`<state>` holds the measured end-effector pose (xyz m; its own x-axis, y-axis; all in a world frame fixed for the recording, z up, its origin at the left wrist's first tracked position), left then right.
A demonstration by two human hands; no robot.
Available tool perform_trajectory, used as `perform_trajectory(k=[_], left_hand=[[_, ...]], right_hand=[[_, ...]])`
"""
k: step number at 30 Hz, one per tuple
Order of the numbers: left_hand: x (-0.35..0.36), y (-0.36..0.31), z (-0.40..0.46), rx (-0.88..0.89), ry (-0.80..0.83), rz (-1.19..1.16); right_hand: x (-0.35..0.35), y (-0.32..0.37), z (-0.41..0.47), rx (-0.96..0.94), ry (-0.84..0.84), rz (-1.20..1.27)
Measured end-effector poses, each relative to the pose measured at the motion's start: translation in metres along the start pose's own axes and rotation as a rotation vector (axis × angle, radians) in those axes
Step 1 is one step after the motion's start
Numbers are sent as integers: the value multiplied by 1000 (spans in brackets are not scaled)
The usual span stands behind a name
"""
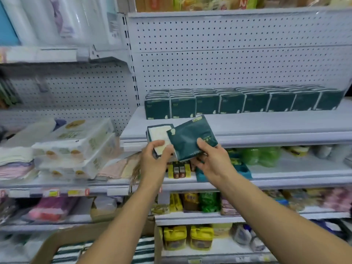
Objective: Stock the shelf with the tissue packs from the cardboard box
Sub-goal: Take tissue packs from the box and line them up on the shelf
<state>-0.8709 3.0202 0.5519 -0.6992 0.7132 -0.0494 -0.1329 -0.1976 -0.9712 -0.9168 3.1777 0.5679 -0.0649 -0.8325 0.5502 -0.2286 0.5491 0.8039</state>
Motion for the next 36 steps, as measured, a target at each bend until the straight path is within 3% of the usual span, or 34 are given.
perform_trajectory(k=[3,8,11,14,18,23,36], left_hand=[[29,-10,3,38,-74,69],[56,-19,17,103,-87,103],[64,-26,28,55,-73,41],[70,-31,44,-1,-72,18],[80,-31,70,-8,-77,34],[91,-21,101,-1,-15,25],[109,3,175,-91,184,56]], right_hand=[[-23,56,29,-198,-39,-228],[-41,133,63,-601,-24,-868],[-32,158,87,-847,-54,-1244],[-18,165,114,-936,-23,-1502],[-16,156,151,-916,125,-1613],[-37,146,177,-1060,179,-1746],[-8,131,265,-1200,206,-1599]])
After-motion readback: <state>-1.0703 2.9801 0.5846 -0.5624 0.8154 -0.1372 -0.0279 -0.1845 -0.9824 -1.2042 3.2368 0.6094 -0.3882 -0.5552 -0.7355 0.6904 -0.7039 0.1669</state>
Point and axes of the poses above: each hand's wrist, its own z-axis towards the middle knuckle, its own x-axis out of the palm, y = z × x, the point moved 2 cm from there along z, towards the middle knuckle, and after that the axes turned 10 degrees about -y, right-handed, at the moved point
